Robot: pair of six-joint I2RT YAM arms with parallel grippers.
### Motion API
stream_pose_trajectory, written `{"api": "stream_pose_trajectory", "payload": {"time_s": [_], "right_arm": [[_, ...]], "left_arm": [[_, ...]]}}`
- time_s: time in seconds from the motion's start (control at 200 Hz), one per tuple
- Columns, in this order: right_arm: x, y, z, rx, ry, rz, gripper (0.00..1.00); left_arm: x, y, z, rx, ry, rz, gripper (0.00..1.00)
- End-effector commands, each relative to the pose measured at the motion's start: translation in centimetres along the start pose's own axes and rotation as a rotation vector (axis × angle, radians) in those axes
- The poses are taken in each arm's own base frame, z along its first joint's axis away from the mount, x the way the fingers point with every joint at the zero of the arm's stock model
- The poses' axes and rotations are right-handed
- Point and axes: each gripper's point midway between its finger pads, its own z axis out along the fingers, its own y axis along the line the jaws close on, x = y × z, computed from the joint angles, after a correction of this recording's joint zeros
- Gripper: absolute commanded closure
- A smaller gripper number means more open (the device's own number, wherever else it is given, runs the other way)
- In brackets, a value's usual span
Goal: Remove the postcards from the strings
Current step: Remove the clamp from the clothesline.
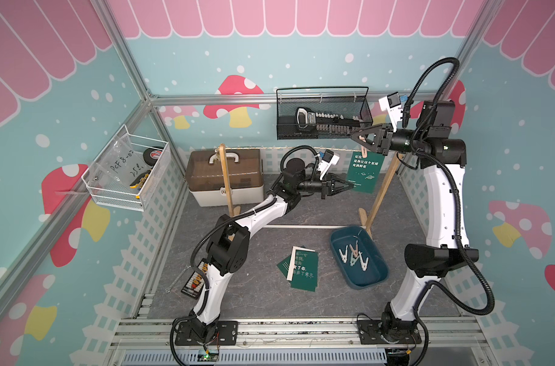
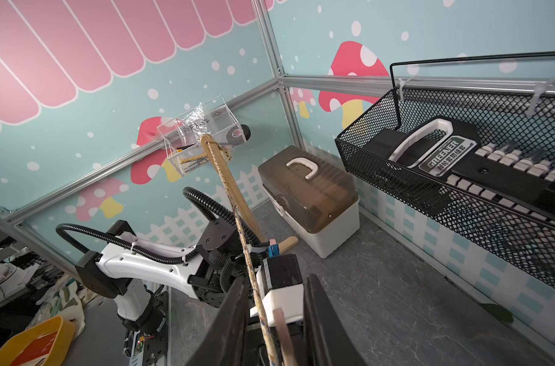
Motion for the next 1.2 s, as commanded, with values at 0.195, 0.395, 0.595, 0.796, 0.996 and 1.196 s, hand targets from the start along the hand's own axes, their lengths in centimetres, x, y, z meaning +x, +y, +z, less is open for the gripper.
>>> {"api": "stream_pose_trajectory", "payload": {"time_s": [0.195, 0.395, 0.595, 0.796, 0.996, 1.196], "right_arm": [[-0.6, 1.5, -0.5, 0.006, -0.008, -0.047, 0.81], [-0.8, 1.6, -0.6, 0.015, -0.013, -0.053, 0.82], [-1.6, 1.8, -0.8, 0.017, -0.032, -0.06, 0.84], [-3.0, 2.1, -1.5, 0.082, -0.068, -0.098, 0.84], [-4.4, 3.1, -2.2, 0.116, -0.103, -0.133, 0.84], [-5.5, 5.9, -3.8, 0.113, -0.132, -0.173, 0.84]], "left_arm": [[-2.5, -1.5, -0.1, 0.026, -0.023, 0.048, 0.96], [-2.3, -1.5, -0.1, 0.033, -0.021, 0.033, 0.96], [0.2, -1.5, -0.1, 0.034, 0.008, -0.005, 0.97], [2.1, -2.0, -0.6, 0.032, 0.022, -0.032, 0.97], [3.5, -2.4, -0.9, 0.034, 0.037, -0.057, 0.97], [4.2, -2.7, -1.3, 0.029, 0.044, -0.067, 0.97]]}}
